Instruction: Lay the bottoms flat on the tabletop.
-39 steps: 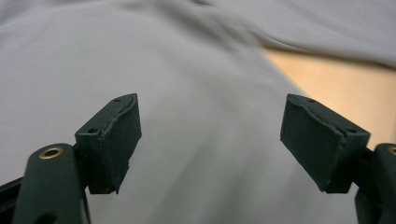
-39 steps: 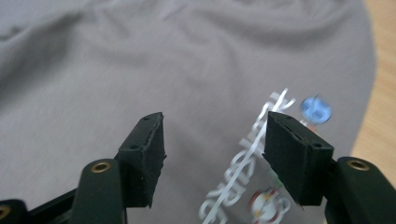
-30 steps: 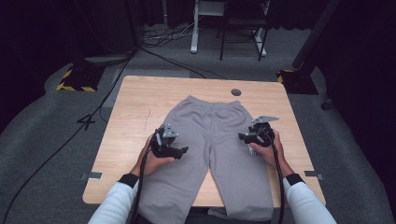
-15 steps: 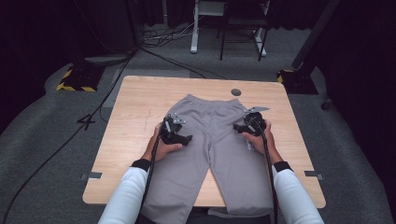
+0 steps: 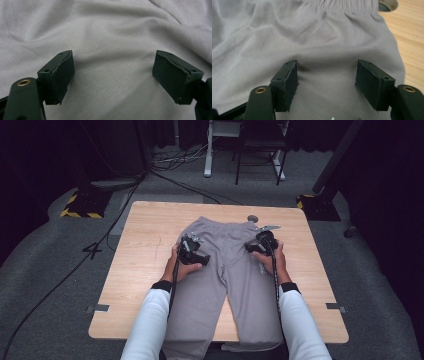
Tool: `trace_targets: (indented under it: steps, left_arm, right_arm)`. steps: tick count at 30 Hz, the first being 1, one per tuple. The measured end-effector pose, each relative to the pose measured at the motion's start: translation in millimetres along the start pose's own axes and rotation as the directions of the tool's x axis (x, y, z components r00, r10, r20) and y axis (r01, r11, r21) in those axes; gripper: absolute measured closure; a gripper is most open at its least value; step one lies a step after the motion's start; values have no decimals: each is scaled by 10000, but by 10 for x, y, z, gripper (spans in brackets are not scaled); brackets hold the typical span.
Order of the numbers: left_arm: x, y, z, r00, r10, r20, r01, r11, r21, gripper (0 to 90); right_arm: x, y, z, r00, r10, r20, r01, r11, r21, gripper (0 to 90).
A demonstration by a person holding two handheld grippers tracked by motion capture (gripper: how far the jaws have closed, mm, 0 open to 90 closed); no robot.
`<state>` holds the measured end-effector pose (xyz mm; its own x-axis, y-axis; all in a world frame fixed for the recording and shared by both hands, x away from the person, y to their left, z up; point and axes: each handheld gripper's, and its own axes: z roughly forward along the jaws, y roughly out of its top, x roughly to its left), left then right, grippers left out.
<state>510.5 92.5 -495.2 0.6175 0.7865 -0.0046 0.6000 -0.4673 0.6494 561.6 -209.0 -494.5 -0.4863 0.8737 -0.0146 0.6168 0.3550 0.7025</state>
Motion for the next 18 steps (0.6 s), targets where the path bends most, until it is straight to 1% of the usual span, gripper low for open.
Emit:
trace_targets:
  steps: [1,2,3,4,5,6,7,8,9,10,11,13,14,15,16,17,18]
  left_arm:
    - [-22,-7,-36,9997,236,78,-237,9995,202,184]
    - [-51,-24,-79,9987,483,178,-488,9985,243,193]
    - [-71,-44,-121,9972,666,341,-672,9976,174,192]
    - [-106,-85,-178,9947,887,510,-891,9960,47,189]
    - [-147,-132,-233,9917,1144,590,-1147,9934,15,191]
    - [-190,-205,-303,9883,1277,839,-1273,9918,-96,188]
    - [-227,-267,-352,9846,1377,1077,-1375,9905,-96,189]
    - [-257,-309,-389,9809,1592,1121,-1604,9871,10,187]
    - [-298,-372,-441,9791,1691,1130,-1703,9854,9,183]
    - [-337,-454,-514,9754,1771,1313,-1768,9841,-142,175]
    - [-377,-520,-574,9739,1842,1327,-1831,9829,-202,175]
    - [-439,-663,-684,9708,1874,1498,-1834,9822,-401,175]
    - [-477,-738,-734,9701,2023,1337,-1980,9792,-451,177]
    - [-515,-795,-769,9696,2151,1166,-2107,9763,-490,185]
    - [-562,-873,-814,9676,2313,1013,-2266,9724,-559,189]
    - [-610,-972,-863,9660,2373,1027,-2316,9707,-646,190]
    - [-639,-1048,-890,9634,2405,1180,-2352,9702,-574,193]
  right_arm:
    - [26,-12,-29,9995,-188,-258,192,9997,128,324]
    - [53,-32,-69,9978,-535,-391,545,9982,236,328]
    - [82,-55,-124,9960,-812,-381,822,9963,251,327]
    - [102,-78,-177,9941,-945,-525,956,9952,194,327]
    - [123,-115,-256,9895,-1088,-954,1100,9939,73,327]
    - [153,-155,-340,9847,-1237,-1225,1247,9922,1,320]
    - [185,-221,-448,9788,-1549,-1342,1545,9879,-128,322]
    - [209,-278,-526,9745,-1723,-1434,1718,9850,-164,319]
    - [225,-323,-583,9701,-1888,-1525,1884,9819,-172,314]
    - [248,-386,-659,9653,-2061,-1606,2052,9785,-219,314]
    - [275,-464,-749,9623,-2192,-1611,2181,9756,-249,314]
    - [324,-605,-872,9555,-2171,-1996,2141,9761,-368,312]
    - [368,-674,-927,9506,-2297,-2087,2283,9731,-310,307]
    - [415,-742,-986,9428,-2529,-2174,2515,9672,-343,307]
    - [450,-793,-1032,9400,-2607,-2199,2582,9652,-407,308]
    - [493,-864,-1089,9365,-2590,-2362,2561,9657,-433,307]
    - [552,-946,-1157,9258,-2743,-2601,2736,9610,-396,301]
